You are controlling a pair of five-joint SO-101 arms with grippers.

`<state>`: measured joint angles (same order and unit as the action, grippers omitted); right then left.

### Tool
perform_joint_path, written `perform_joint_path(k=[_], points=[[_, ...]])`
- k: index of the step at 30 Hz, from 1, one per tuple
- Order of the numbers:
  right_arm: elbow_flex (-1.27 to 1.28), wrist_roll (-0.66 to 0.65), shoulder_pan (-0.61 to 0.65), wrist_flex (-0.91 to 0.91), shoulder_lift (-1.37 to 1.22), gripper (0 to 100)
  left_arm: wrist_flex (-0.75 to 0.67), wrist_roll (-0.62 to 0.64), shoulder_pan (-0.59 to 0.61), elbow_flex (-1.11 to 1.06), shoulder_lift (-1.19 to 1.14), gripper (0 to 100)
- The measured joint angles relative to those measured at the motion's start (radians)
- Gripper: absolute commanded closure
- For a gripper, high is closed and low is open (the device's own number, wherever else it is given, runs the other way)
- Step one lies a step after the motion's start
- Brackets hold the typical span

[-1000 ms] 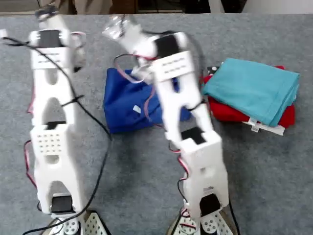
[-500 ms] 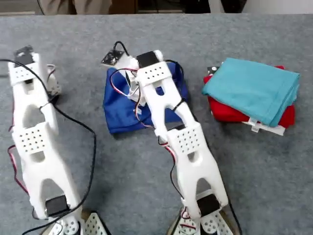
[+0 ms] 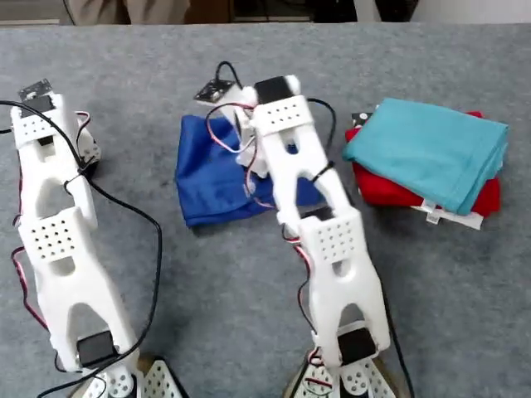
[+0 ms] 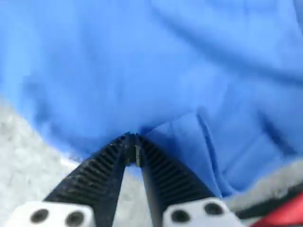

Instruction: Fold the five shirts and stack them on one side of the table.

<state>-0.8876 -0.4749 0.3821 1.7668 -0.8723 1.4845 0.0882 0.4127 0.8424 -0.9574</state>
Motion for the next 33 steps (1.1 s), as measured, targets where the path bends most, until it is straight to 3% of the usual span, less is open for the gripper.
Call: perform_joint_path(k=[10, 18, 22, 26, 33], points=[[0.402, -0.072, -0.155, 0.000, 0.305, 99.7, 0.000, 0.000, 0.000, 0.000, 0.000, 98], [0.772, -0.115, -0.187, -0.092, 0.651, 99.7, 0.000, 0.000, 0.000, 0.000, 0.000, 98], [0.821, -0.115, -0.190, -0.149, 0.720, 99.7, 0.064, 0.000, -0.018, 0.025, 0.026, 98], [0.821, -0.089, -0.190, -0.178, 0.729, 99.7, 0.235, -0.002, -0.104, 0.129, 0.152, 98], [0.821, -0.068, -0.190, -0.215, 0.729, 99.7, 0.262, 0.000, -0.381, 0.170, 0.321, 98]])
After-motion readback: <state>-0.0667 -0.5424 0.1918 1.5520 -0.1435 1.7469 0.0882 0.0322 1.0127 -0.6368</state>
